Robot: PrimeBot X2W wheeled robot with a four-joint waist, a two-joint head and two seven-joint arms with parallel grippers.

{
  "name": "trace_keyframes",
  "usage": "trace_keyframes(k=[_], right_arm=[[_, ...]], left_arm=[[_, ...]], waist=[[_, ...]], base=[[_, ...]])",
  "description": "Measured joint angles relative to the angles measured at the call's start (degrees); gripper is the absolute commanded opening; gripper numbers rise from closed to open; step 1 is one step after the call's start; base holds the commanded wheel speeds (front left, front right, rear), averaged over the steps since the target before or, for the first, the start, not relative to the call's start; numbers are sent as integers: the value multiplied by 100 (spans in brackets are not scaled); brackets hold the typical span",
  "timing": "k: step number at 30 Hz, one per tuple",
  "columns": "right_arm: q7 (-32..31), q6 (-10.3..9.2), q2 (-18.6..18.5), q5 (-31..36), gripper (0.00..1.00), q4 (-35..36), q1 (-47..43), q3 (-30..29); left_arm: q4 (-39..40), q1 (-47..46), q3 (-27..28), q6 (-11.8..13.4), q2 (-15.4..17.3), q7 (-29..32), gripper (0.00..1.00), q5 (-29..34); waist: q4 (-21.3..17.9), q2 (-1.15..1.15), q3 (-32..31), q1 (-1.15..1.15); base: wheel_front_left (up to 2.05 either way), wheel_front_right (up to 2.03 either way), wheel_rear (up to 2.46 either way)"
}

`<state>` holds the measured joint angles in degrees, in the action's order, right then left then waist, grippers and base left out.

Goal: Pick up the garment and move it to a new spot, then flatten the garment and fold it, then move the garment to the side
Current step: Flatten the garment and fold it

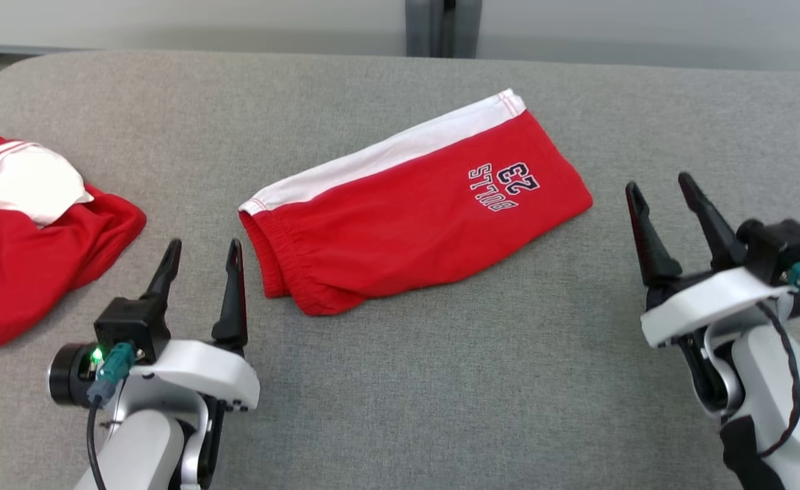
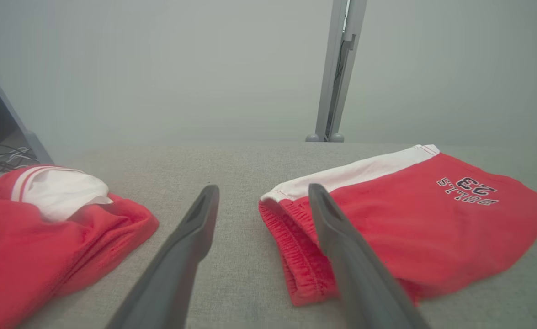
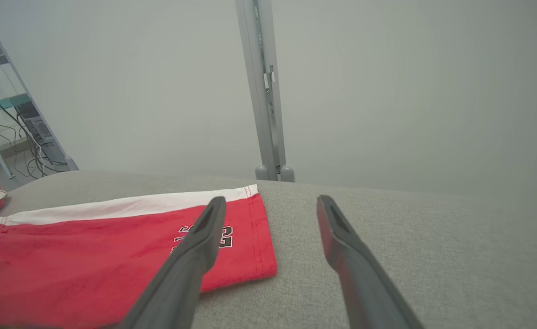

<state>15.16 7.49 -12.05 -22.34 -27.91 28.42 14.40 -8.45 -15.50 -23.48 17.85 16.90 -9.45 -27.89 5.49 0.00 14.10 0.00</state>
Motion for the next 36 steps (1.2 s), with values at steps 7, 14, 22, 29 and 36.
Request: trace_keyframes(k=[7, 14, 22, 29, 36], right_arm=[[-178, 1, 73, 332, 100, 193, -459, -188], [-366, 0, 116, 432, 100, 477, -611, -311], [-523, 0, 155, 480, 100, 669, -689, -407], [-614, 0, 171, 481, 100, 630, -528, -419], [-768, 0, 71, 414, 100, -52, 255, -143]], left_arm=[[296, 395, -149, 189, 133, 302, 100, 74], [437, 453, -177, 240, 176, 416, 100, 74], [519, 452, -224, 266, 181, 447, 100, 75], [592, 410, -259, 289, 183, 471, 100, 76], [625, 260, -323, 281, 122, 435, 100, 110]], waist=[[-55, 0, -234, 0], [-56, 0, -255, 0], [-26, 0, -224, 0], [28, 0, -115, 0], [185, 0, 174, 0]], base=[[0, 0, 0], [0, 0, 0], [0, 0, 0], [0, 0, 0], [0, 0, 0]])
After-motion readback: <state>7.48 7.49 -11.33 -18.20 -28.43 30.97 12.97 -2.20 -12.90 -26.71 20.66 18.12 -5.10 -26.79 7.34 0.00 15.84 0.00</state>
